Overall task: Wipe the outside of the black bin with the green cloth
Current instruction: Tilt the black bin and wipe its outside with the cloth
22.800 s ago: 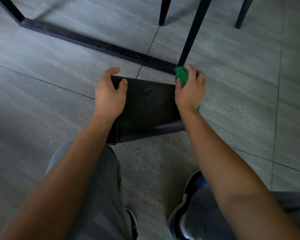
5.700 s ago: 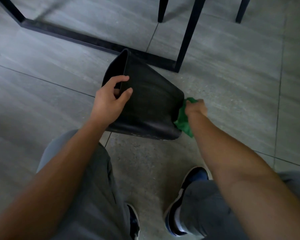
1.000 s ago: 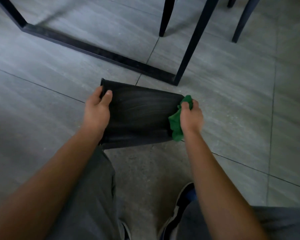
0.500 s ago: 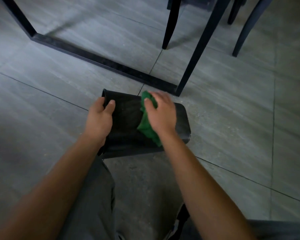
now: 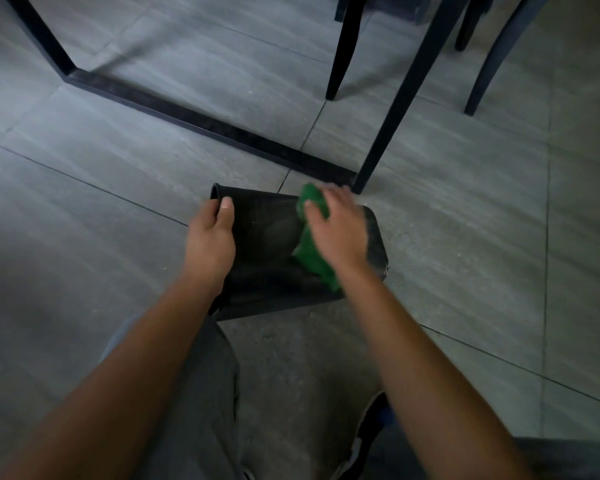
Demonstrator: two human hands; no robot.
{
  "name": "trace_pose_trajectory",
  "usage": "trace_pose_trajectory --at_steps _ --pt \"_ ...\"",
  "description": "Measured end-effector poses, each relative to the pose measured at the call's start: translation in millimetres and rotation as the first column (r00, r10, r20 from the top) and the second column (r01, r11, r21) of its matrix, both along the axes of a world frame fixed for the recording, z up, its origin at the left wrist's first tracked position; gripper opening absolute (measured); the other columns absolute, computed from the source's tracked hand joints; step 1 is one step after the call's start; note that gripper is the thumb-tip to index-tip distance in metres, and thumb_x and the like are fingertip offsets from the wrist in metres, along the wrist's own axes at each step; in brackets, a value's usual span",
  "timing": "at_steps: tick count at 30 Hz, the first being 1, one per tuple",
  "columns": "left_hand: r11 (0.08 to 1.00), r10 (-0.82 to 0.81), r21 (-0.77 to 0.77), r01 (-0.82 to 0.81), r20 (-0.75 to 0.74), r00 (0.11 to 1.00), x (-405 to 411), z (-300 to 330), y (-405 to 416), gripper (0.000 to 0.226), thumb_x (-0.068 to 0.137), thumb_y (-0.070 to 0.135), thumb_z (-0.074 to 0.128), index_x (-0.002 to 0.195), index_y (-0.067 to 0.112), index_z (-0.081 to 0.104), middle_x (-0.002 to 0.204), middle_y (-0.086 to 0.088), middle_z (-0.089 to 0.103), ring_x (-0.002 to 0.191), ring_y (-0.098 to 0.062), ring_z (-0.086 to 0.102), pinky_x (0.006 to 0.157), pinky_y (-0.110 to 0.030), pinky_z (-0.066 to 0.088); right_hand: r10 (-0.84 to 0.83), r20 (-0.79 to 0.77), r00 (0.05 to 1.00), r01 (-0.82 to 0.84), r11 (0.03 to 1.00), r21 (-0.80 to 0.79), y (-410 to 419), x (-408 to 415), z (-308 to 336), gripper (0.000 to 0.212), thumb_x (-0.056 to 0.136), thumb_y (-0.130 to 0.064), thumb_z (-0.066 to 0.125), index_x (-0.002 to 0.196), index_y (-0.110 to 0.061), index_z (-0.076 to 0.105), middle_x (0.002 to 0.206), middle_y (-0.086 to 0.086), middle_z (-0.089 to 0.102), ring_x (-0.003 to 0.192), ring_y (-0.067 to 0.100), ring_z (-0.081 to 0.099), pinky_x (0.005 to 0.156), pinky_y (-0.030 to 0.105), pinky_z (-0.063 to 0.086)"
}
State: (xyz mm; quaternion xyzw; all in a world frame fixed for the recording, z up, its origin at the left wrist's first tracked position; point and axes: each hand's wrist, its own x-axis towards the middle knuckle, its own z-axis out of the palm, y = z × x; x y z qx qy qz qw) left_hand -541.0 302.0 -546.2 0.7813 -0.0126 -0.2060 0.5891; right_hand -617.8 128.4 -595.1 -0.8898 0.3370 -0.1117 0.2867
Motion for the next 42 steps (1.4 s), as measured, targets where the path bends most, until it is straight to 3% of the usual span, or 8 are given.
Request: trace_pose_trajectory --at_steps 4,8,12,19,26,34,39,42 --pt "0.996 -0.094 0.005 0.094 0.006 0.996 -3 8 0 0.035 0.108 0.045 0.038 0.121 0.023 0.062 0.11 0.001 0.067 0.107 -0.018 0.064 0.099 -0.05 0.052 -0.378 -0.156 0.912 0.408 0.87 0.277 -63 -40 -5 0.051 0.104 -0.045 0.048 0.146 -0.017 0.054 0.147 0.009 0.056 0.126 0.026 0.056 0.098 0.031 0.04" --pt "0.994 -0.107 -0.023 0.108 0.035 0.994 -2 9 -7 0.031 0.109 0.04 0.039 0.113 0.022 0.063 0.102 -0.001 0.069 0.097 -0.017 0.067 0.089 -0.044 0.057 -0.042 0.036 0.998 0.046 0.993 -0.113 31 -9 18 0.056 0.099 -0.048 0.042 0.142 -0.016 0.055 0.151 0.004 0.051 0.144 0.024 0.042 0.123 0.049 0.03" --pt "0.992 -0.102 -0.064 0.105 0.049 0.994 -7 1 -5 0.034 0.109 0.037 0.039 0.107 0.018 0.067 0.097 -0.007 0.07 0.093 -0.024 0.069 0.088 -0.048 0.056 0.317 0.183 0.931 -0.291 0.944 -0.154 82 5 30 0.052 0.105 -0.036 0.042 0.154 -0.02 0.046 0.164 0.004 0.04 0.157 0.022 0.024 0.129 0.045 0.009" --pt "0.998 -0.064 0.014 0.064 0.046 0.997 -7 4 -10 0.036 0.11 0.041 0.037 0.115 0.017 0.063 0.106 -0.002 0.066 0.104 -0.018 0.063 0.098 -0.046 0.052 -0.313 -0.077 0.947 0.321 0.939 0.127 -53 -36 -13 0.063 0.096 -0.046 0.038 0.149 -0.015 0.052 0.151 0.009 0.052 0.141 0.03 0.046 0.119 0.047 0.037" --pt "0.993 -0.093 -0.064 0.096 0.036 0.995 -5 -2 -14 0.03 0.11 0.032 0.041 0.094 0.022 0.065 0.081 0.008 0.069 0.08 -0.012 0.065 0.079 -0.042 0.055 0.191 0.231 0.954 -0.176 0.981 -0.084 87 5 22 0.049 0.1 -0.035 0.049 0.145 -0.019 0.056 0.158 0.005 0.048 0.153 0.024 0.031 0.128 0.051 0.018" --pt "0.999 -0.04 -0.021 0.039 -0.048 0.998 2 -8 -21 0.032 0.107 0.036 0.044 0.094 0.018 0.067 0.092 -0.01 0.069 0.087 -0.027 0.067 0.089 -0.053 0.055 0.217 0.191 0.957 -0.273 0.894 0.356 38 -7 42 0.052 0.104 -0.04 0.037 0.154 -0.031 0.046 0.167 -0.003 0.035 0.157 0.012 0.019 0.129 0.05 0.013" --pt "1.0 -0.03 -0.005 0.03 -0.062 0.998 7 -8 -23 0.042 0.107 0.038 0.044 0.106 0.001 0.064 0.105 -0.027 0.069 0.093 -0.037 0.069 0.09 -0.058 0.055 0.226 -0.013 0.974 -0.219 0.954 0.204 17 -23 44 0.074 0.093 -0.047 0.065 0.159 -0.037 0.032 0.165 0.001 0.035 0.153 0.023 0.028 0.125 0.052 0.025" --pt "1.0 -0.03 -0.01 0.03 -0.047 0.998 6 -8 -26 0.038 0.108 0.034 0.044 0.104 0.003 0.064 0.099 -0.023 0.069 0.086 -0.028 0.066 0.087 -0.054 0.056 0.033 0.037 0.999 -0.035 0.997 0.065 31 -16 51 0.082 0.086 -0.047 0.07 0.157 -0.031 0.033 0.147 0.002 0.053 0.135 0.024 0.05 0.114 0.049 0.04"
